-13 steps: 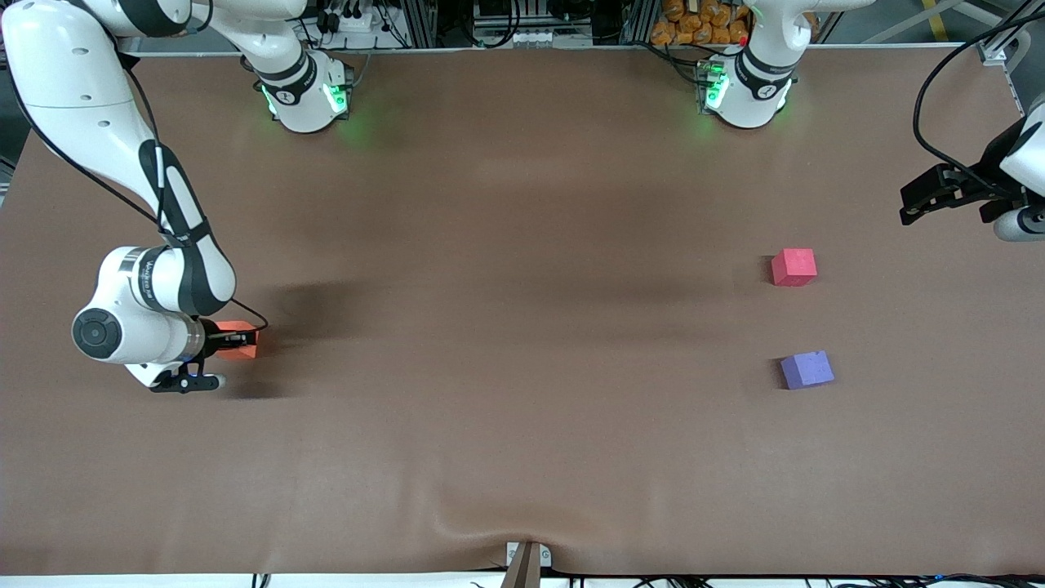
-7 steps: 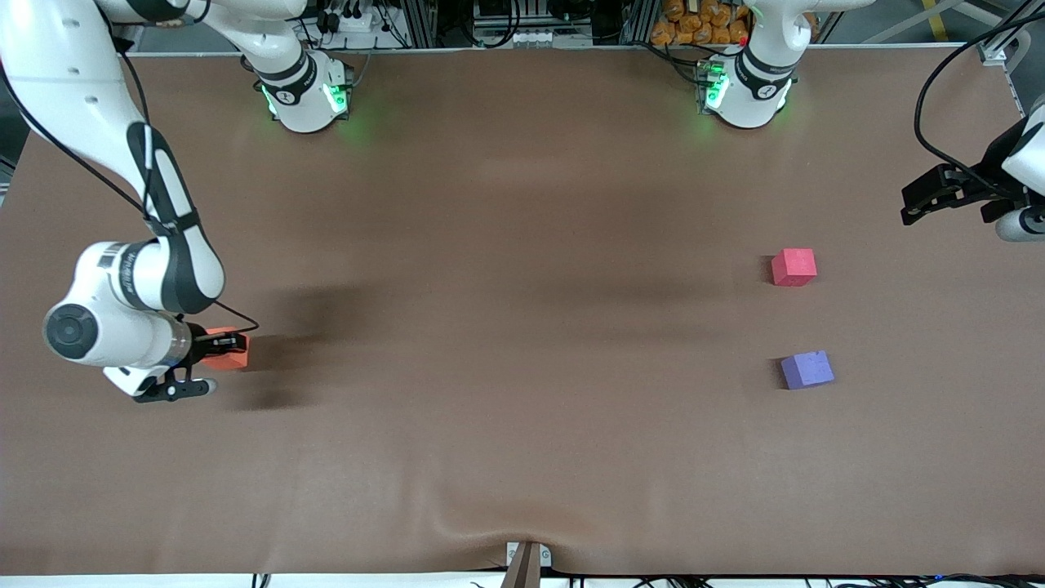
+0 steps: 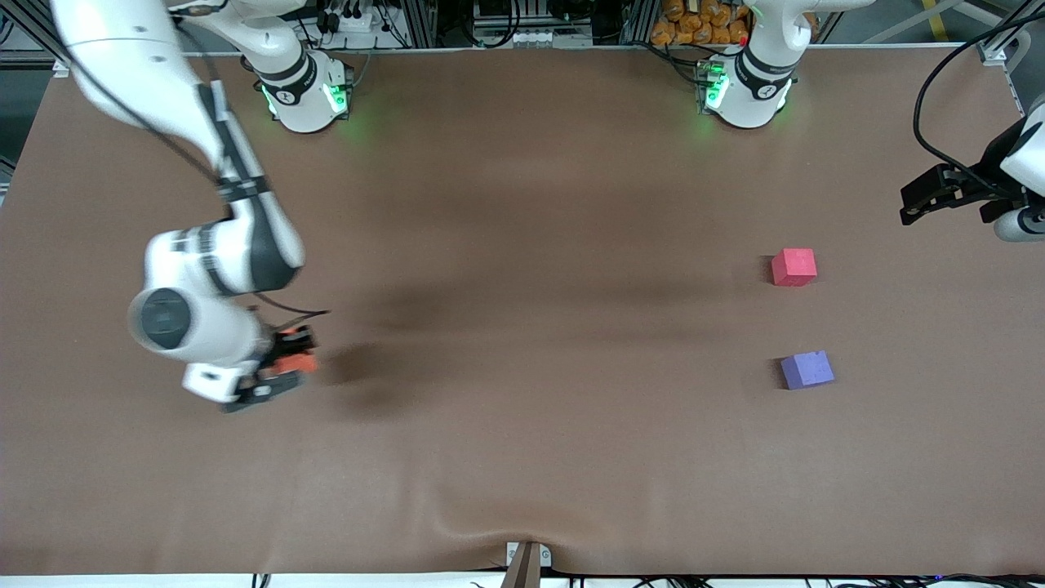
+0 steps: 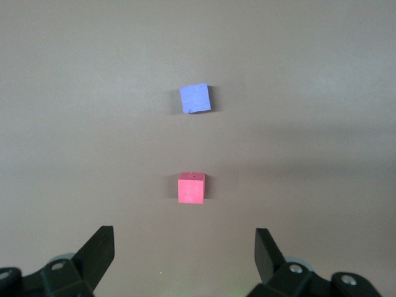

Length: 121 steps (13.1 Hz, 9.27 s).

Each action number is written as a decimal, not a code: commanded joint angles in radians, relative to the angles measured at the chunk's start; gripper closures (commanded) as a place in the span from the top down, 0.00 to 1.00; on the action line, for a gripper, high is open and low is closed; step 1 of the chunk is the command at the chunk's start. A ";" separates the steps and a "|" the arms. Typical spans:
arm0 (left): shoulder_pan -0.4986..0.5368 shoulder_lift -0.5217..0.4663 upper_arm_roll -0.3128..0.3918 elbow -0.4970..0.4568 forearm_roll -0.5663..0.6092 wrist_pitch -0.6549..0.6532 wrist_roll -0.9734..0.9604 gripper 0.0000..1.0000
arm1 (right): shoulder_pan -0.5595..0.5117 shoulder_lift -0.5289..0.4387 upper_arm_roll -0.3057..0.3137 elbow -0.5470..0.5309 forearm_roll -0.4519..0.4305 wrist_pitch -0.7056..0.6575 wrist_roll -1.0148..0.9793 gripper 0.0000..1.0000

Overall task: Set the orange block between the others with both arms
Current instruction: 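Carry the orange cube with the right gripper toward the table middle, then set down the orange cube while the left gripper reaches toward it, then lower the left gripper onto the orange cube while the right gripper withdraws, then close the left gripper on the orange cube and lift it, then carry the orange cube with the left gripper between pink and blue cubes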

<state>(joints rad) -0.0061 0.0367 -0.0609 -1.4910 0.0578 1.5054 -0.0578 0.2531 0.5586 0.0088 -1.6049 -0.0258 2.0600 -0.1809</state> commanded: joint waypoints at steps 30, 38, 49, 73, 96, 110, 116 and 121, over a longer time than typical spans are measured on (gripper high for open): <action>0.015 0.138 0.001 0.020 -0.062 -0.004 0.015 1.00 | 0.526 0.356 -0.021 0.418 0.274 0.046 0.870 1.00; -0.020 0.143 -0.013 0.021 -0.065 -0.004 0.010 1.00 | 0.439 0.296 -0.056 0.425 0.271 -0.015 0.730 1.00; -0.285 0.294 -0.027 0.051 -0.113 0.182 -0.144 1.00 | 0.235 -0.035 -0.162 0.099 0.156 -0.086 0.321 1.00; -0.713 0.727 -0.019 0.091 -0.076 0.642 -0.717 1.00 | -0.291 -0.533 -0.030 0.092 0.057 -0.656 0.147 1.00; -0.700 0.753 -0.019 0.060 -0.021 0.632 -0.619 0.15 | -0.275 -0.542 -0.029 0.160 0.023 -0.646 0.244 1.00; -0.163 0.358 -0.025 -0.283 -0.021 0.414 -0.142 0.27 | -0.227 -0.534 -0.026 0.157 -0.022 -0.610 0.319 1.00; 0.004 0.351 -0.027 -0.366 0.017 0.482 -0.055 0.33 | -0.233 -0.534 -0.027 0.152 -0.022 -0.627 0.314 1.00; 0.066 0.361 -0.028 -0.451 0.022 0.625 0.021 0.33 | -0.236 -0.534 -0.029 0.151 -0.022 -0.629 0.316 1.00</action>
<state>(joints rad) 0.0474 0.4216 -0.0739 -1.8834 0.0604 2.0752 -0.0429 0.0194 0.0242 -0.0247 -1.4595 -0.0249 1.4404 0.1176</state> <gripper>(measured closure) 0.463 0.000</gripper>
